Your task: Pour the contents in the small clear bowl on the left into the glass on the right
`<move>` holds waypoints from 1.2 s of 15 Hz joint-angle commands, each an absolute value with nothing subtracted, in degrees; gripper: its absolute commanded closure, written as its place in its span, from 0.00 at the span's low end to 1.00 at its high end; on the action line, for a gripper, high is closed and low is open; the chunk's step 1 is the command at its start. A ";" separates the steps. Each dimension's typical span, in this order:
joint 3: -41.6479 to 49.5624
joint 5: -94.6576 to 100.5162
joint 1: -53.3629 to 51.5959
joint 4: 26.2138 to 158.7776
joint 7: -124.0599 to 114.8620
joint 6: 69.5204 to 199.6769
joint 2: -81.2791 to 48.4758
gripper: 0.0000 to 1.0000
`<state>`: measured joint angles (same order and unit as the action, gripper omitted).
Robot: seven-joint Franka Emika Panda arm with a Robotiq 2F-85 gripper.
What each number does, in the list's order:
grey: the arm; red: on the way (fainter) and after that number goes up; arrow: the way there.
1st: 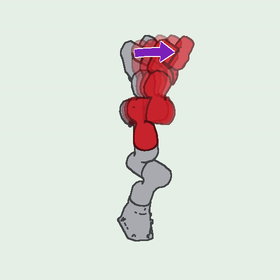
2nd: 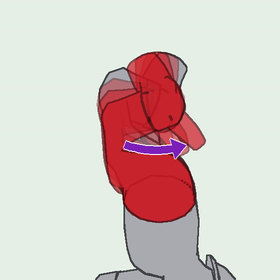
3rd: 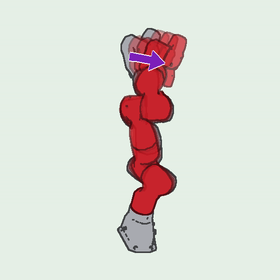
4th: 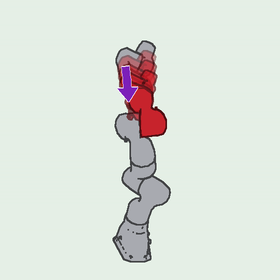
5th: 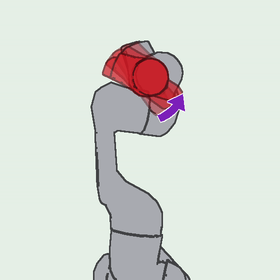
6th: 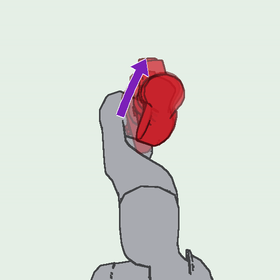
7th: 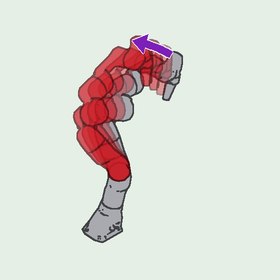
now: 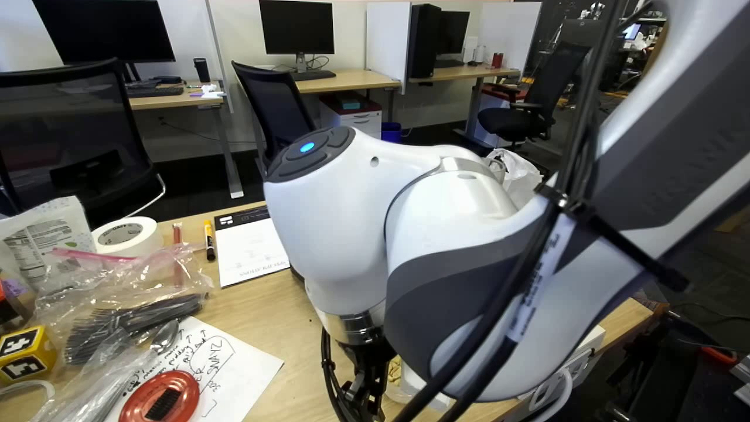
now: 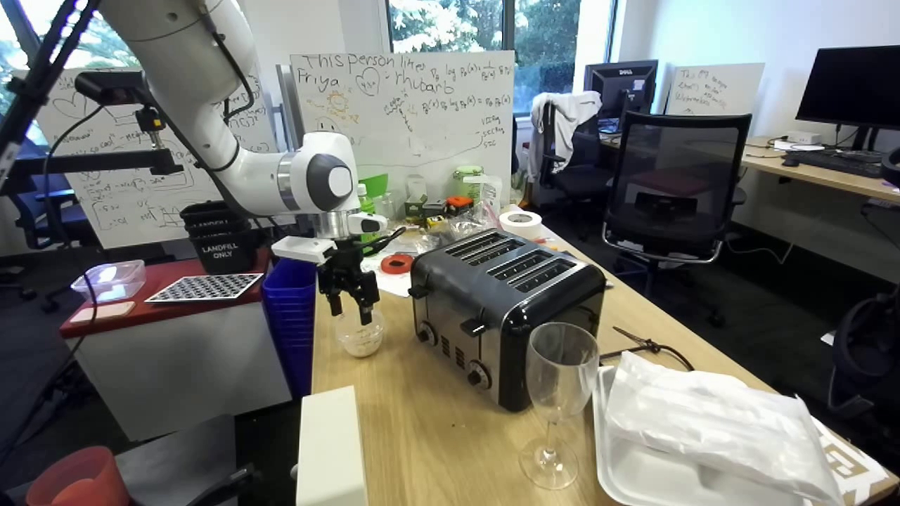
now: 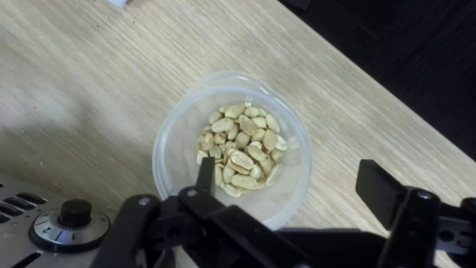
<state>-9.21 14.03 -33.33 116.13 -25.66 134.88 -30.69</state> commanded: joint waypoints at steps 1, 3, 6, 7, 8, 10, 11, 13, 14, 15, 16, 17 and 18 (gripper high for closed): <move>-8.06 15.88 -34.71 114.11 -26.90 132.45 -31.85 0.32; -7.92 16.17 -34.93 113.86 -27.02 132.23 -31.91 0.47; -7.80 16.30 -35.14 113.54 -26.96 131.85 -31.98 0.67; -7.78 16.30 -35.18 113.46 -26.96 131.72 -32.00 0.76; -7.79 16.31 -35.18 113.38 -26.96 131.58 -32.02 0.81; -7.80 16.28 -35.15 113.20 -26.97 131.20 -32.07 0.86; -7.81 16.28 -35.12 113.12 -26.97 130.95 -32.07 0.92; -8.00 15.91 -34.87 113.15 -26.77 130.79 -31.99 1.00; -8.14 15.56 -34.68 113.26 -26.67 130.81 -31.90 0.99; -8.21 15.32 -34.57 113.44 -26.71 130.82 -31.73 0.98; -8.29 15.05 -34.41 113.71 -26.71 130.93 -31.54 0.98; -8.35 14.81 -34.24 114.09 -26.77 131.13 -31.25 0.98; -8.50 14.40 -33.92 114.59 -26.68 131.63 -30.88 0.98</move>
